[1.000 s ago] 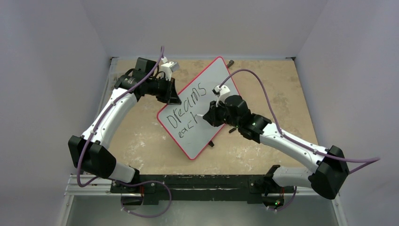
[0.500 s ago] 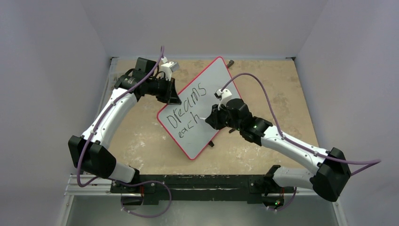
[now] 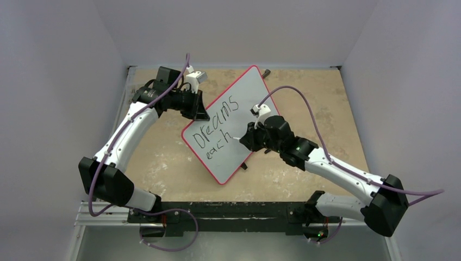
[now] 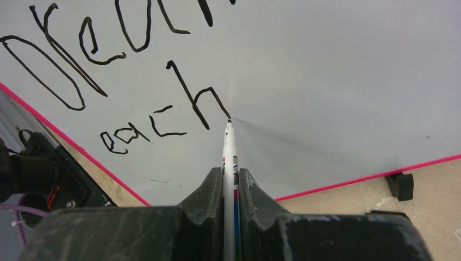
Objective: Write a sentence on the whiteboard
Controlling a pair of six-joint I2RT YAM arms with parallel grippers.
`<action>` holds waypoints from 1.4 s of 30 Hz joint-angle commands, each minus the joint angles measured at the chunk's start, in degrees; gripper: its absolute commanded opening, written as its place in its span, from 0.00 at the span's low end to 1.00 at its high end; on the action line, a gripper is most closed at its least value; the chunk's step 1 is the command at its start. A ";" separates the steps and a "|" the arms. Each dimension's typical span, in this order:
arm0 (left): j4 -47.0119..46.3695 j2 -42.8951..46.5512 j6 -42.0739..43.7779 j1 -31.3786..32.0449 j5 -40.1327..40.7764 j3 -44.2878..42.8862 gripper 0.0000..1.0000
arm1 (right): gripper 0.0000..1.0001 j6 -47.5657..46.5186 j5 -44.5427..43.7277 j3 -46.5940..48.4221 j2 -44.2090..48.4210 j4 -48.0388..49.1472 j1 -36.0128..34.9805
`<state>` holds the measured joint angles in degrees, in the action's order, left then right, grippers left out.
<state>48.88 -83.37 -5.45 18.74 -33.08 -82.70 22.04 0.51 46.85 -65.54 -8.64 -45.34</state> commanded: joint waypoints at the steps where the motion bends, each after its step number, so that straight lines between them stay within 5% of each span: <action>1: 0.18 0.63 5.24 0.32 9.43 1.22 0.00 | 0.00 -0.54 -2.30 1.75 2.86 -0.48 0.16; 23: -0.08 1.74 5.19 0.41 8.76 1.22 0.00 | 0.00 -3.30 -9.47 4.00 4.77 -0.92 5.86; 42: 0.11 3.10 4.81 0.42 9.63 1.02 0.00 | 0.00 -6.20 -2.04 -4.44 8.53 14.25 6.82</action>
<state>49.54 -81.12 -5.54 19.22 -32.53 -81.82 17.37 -2.76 44.53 -57.52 -0.25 -38.81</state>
